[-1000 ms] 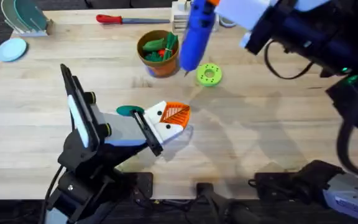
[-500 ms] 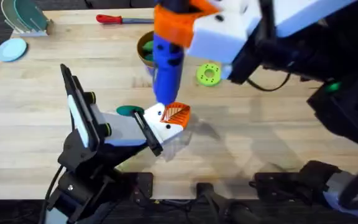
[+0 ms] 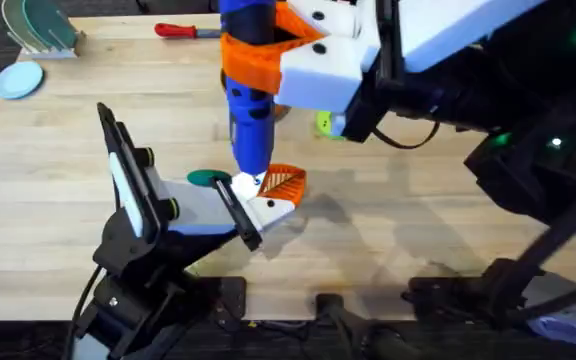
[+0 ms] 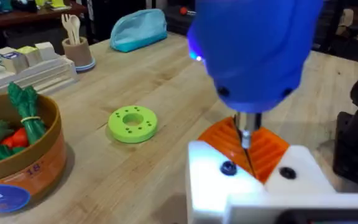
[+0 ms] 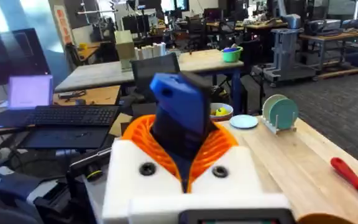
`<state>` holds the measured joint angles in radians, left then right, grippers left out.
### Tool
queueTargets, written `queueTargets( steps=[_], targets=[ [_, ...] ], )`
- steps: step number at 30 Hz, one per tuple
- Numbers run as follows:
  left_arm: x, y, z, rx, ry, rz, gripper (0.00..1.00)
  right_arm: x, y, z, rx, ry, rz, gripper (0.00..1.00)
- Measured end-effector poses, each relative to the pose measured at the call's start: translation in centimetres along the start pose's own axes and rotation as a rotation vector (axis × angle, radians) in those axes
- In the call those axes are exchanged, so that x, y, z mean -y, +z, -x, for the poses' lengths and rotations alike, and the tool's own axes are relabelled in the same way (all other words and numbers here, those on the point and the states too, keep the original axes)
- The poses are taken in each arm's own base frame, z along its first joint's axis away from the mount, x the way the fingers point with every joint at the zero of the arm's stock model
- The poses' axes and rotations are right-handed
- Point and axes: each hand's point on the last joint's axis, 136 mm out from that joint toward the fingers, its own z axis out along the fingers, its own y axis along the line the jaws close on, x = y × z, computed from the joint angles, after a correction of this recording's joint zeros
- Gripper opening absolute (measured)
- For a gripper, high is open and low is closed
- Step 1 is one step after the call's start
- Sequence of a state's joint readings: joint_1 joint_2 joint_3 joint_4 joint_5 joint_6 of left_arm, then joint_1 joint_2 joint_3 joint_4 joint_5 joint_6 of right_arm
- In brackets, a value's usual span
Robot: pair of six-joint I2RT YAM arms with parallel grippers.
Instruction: Pick up the gripper from the table and insert it into the empty holder that is missing its gripper. Then pick up a screw, insert it into the mounting hole, and use the screwdriver to tighten it. Finally, clean up the table by picking up the vegetable and placing it into the bucket.
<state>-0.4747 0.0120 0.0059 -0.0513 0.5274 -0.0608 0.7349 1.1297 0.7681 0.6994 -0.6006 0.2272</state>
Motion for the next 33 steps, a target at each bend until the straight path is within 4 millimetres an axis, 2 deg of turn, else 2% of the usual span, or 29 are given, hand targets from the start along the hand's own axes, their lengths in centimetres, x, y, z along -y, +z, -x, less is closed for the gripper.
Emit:
queueTargets(
  steps=[12, 33],
  targets=[
    [0.0, 0.0, 0.0, 0.0, 0.0, 0.0, 0.013, 0.7, 0.4, -1.7, -0.045, 0.023, -0.01, 0.021],
    [0.0, 0.0, 0.0, -0.002, -0.001, -0.002, 0.013, 0.9, 0.4, -2.5, -0.072, 0.003, -0.016, 0.021]
  ],
)
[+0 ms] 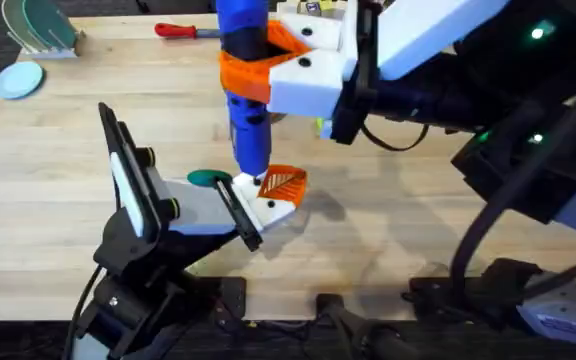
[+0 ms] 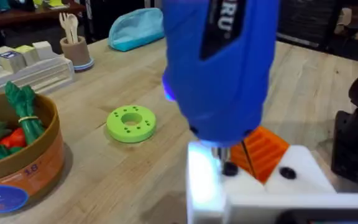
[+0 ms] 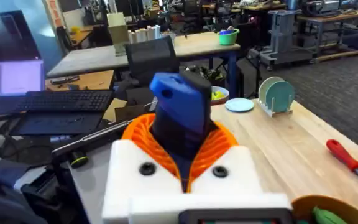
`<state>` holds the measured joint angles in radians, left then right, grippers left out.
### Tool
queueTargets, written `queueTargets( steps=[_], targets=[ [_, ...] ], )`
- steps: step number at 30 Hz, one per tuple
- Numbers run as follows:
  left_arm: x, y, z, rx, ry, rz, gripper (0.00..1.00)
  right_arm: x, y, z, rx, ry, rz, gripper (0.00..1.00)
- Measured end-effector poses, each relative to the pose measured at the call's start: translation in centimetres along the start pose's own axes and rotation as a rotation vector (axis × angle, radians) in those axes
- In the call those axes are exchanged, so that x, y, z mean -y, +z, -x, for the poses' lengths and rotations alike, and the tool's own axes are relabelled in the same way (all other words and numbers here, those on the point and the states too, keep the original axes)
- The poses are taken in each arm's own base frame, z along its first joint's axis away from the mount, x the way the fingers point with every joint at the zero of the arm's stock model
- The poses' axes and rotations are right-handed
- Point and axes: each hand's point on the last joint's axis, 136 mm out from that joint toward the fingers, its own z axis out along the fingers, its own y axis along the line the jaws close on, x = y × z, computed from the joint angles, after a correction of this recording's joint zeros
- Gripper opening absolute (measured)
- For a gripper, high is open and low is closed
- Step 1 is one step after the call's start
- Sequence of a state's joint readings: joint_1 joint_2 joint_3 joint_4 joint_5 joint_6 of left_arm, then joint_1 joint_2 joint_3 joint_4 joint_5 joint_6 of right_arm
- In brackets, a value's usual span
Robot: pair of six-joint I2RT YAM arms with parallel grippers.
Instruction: Pick up the gripper from the table and insert it into the empty holder that is missing its gripper. Then pick up a screw, insert it into the mounting hole, and use the screwdriver to tighten it. Finally, clean up the table by picking up the vegetable and placing it into the bucket.
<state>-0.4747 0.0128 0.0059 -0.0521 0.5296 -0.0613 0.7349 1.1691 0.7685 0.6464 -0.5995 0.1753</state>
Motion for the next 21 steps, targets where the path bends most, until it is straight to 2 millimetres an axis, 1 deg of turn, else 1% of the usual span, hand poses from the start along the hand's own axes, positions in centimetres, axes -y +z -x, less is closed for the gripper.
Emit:
queueTargets(
  steps=[7, 12, 14, 21],
  targets=[
    [0.0, 0.0, 0.0, 0.001, 0.001, 0.001, 0.013, -0.2, 0.0, 0.4, 0.017, -0.014, 0.011, 0.021],
    [0.0, 0.0, 0.0, 0.001, 0.001, 0.002, 0.013, -0.7, 0.0, 2.0, 0.077, -0.061, 0.033, 0.021],
    [0.0, 0.0, 0.0, 0.001, 0.001, 0.002, 0.013, -0.8, -0.1, 2.3, 0.088, -0.069, 0.037, 0.021],
    [0.0, 0.0, 0.0, 0.001, 0.001, 0.002, 0.013, -0.9, -0.1, 2.2, 0.084, -0.04, 0.041, 0.021]
  ],
)
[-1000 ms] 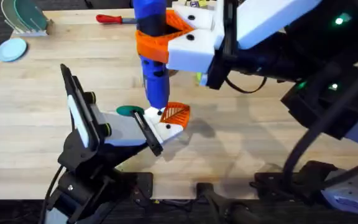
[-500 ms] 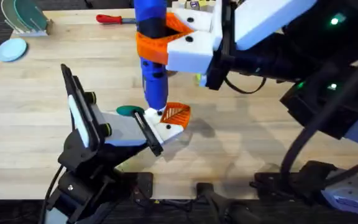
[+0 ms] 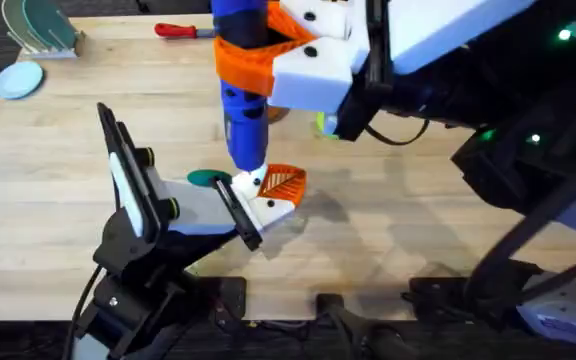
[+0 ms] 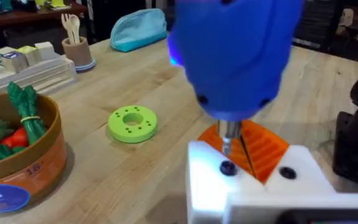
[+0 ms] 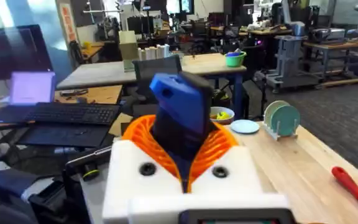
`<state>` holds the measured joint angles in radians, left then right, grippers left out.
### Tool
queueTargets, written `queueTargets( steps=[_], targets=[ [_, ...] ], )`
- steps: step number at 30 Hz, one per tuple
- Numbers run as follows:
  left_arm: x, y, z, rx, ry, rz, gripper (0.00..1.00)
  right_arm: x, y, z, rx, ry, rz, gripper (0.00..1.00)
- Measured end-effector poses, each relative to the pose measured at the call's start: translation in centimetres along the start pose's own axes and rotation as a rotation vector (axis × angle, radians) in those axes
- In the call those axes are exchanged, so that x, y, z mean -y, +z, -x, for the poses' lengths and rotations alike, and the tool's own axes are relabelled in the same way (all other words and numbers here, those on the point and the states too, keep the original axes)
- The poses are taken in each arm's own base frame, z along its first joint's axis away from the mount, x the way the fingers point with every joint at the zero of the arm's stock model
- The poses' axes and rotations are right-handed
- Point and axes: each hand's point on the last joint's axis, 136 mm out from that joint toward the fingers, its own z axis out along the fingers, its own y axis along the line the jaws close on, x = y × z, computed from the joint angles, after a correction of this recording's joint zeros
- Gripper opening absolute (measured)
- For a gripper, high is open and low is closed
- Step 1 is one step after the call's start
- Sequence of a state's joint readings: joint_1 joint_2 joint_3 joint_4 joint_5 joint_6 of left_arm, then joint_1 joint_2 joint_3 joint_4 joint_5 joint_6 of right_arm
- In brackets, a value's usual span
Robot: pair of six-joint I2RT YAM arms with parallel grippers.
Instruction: Pick up the gripper from the table and insert it into the empty holder that is missing its gripper. Then pick up a screw, insert it into the mounting hole, and use the screwdriver to tighten it. Finally, clean up the table by picking up the vegetable and placing it into the bucket.
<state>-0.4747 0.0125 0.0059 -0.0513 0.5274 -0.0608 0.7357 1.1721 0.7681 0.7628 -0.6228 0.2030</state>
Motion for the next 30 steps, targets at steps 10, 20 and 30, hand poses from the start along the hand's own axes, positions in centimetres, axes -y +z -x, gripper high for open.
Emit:
queueTargets(
  steps=[10, 20, 30],
  targets=[
    [0.0, 0.0, 0.0, 0.0, 0.0, 0.0, 0.013, -0.2, 0.0, -0.7, -0.027, 0.044, 0.014, 0.021],
    [0.0, 0.0, 0.0, 0.0, 0.0, 0.0, 0.013, -0.2, 0.0, -1.1, -0.044, 0.011, 0.014, 0.021],
    [0.0, 0.0, 0.0, 0.0, 0.0, 0.0, 0.013, 0.0, -0.1, -1.6, -0.062, 0.021, 0.009, 0.021]
  ],
)
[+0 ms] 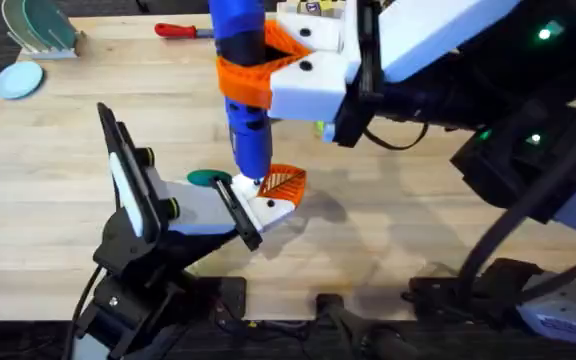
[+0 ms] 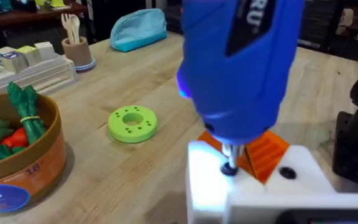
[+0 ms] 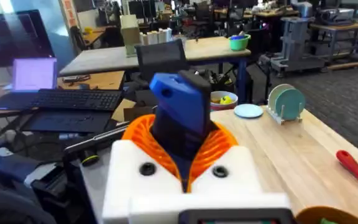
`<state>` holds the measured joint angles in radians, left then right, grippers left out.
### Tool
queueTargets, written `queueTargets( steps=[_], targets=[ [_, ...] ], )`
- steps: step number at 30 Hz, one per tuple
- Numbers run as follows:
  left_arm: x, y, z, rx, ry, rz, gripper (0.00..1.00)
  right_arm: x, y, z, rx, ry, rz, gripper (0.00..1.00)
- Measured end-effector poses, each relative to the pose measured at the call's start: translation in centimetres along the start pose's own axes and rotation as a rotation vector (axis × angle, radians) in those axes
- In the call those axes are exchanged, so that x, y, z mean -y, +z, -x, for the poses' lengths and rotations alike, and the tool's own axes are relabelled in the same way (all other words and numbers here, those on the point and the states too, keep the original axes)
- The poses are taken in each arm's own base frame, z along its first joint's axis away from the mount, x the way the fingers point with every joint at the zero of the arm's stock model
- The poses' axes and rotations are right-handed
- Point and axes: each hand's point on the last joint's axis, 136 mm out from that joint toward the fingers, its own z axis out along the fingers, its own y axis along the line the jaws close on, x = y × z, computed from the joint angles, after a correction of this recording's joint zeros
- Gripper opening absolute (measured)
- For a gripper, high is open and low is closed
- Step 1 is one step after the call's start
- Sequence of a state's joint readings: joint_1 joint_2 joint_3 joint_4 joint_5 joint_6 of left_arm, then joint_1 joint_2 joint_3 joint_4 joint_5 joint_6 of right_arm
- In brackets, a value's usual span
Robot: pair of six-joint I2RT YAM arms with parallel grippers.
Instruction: Pick up the gripper from the table and insert it into the empty holder that is missing its gripper. Then pick up a screw, insert it into the mounting hole, and use the screwdriver to tighten it. Finally, clean up the table by picking up the vegetable and placing it into the bucket.
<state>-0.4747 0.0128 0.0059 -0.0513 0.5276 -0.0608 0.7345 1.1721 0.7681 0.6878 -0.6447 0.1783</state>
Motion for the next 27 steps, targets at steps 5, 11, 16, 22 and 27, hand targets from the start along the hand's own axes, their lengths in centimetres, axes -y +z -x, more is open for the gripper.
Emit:
queueTargets(
  steps=[5, 11, 16, 22, 27],
  targets=[
    [0.0, 0.0, 0.0, 0.0, 0.0, 0.0, 0.013, 0.2, 0.0, -0.4, -0.013, 0.008, -0.008, 0.021],
    [0.0, 0.0, 0.0, 0.0, 0.0, 0.0, 0.013, 0.2, 0.0, -0.4, -0.016, 0.009, -0.01, 0.021],
    [0.0, 0.0, 0.0, 0.0, 0.0, 0.0, 0.013, 0.2, 0.0, -0.2, -0.007, 0.0, -0.008, 0.021],
    [0.0, 0.0, 0.0, 0.001, 0.0, 0.0, 0.013, -0.3, -1.8, 6.5, 0.247, -0.112, 0.013, 0.021],
    [0.0, 0.0, 0.0, 0.001, 0.0, 0.0, 0.013, 2.3, -3.4, 6.8, 0.233, -0.07, -0.069, 0.021]
  ],
)
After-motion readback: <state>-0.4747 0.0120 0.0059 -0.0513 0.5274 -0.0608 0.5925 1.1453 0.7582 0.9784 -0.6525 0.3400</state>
